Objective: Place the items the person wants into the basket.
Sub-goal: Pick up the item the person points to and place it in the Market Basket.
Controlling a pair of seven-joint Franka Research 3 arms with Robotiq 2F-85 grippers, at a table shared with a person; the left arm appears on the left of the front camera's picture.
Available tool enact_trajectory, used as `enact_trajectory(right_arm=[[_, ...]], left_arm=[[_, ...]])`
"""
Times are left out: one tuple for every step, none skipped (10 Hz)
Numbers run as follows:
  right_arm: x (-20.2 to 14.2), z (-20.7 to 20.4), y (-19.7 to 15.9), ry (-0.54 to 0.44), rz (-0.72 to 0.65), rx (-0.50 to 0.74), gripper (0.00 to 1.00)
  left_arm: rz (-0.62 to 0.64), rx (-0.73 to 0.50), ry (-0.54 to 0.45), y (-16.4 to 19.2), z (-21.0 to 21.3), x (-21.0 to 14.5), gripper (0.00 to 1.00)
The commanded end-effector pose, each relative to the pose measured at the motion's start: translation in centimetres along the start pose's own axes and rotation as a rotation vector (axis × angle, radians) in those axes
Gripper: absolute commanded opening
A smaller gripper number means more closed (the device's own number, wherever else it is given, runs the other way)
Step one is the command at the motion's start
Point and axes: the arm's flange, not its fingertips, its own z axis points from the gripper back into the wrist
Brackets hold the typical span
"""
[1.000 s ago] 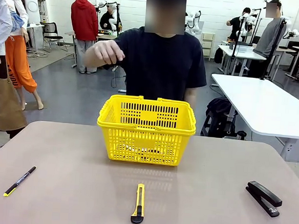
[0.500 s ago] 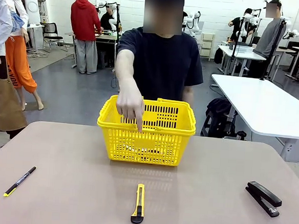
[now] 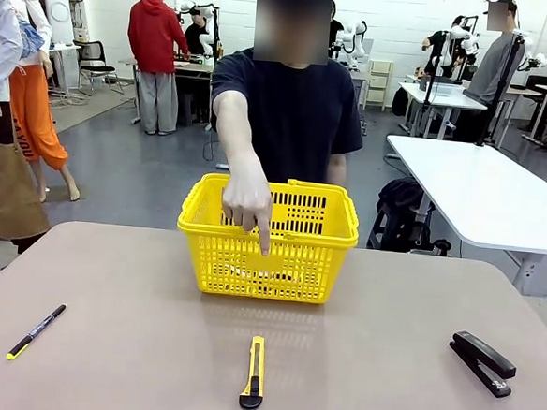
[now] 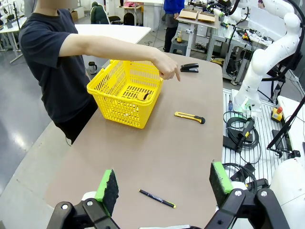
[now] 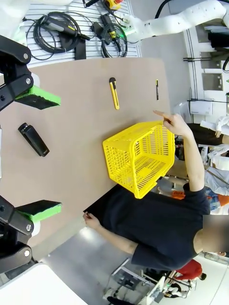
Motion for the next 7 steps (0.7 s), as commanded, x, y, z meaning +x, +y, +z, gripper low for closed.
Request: enact_trajectory(right_arm=[[0.06,-0.04,-0.24,-0.025,0.019,-0.001,1.0],[0.06,-0.04,-0.24,-0.025,0.019,-0.001,1.0],[0.06,-0.04,-0.24,-0.025,0.019,-0.001,1.0],[0.06,-0.04,-0.24,-0.025,0.019,-0.001,1.0],[0.06,-0.04,-0.24,-0.025,0.019,-0.001,1.0],[0.06,-0.04,-0.24,-0.025,0.019,-0.001,1.0],[0.06,-0.04,-0.24,-0.025,0.019,-0.001,1.0]], left_arm=[[-0.007,-0.001,-0.008,-0.17,0.11,0.14,1.0],[-0.007,-0.001,-0.008,-0.17,0.11,0.14,1.0],[-0.007,-0.001,-0.008,-0.17,0.11,0.14,1.0],[-0.007,-0.001,-0.008,-0.17,0.11,0.14,1.0],[-0.007,-0.001,-0.008,-0.17,0.11,0.14,1.0],[-0.007,-0.001,-0.008,-0.17,0.11,0.14,1.0],[-0.007,-0.001,-0.008,-0.17,0.11,0.14,1.0]])
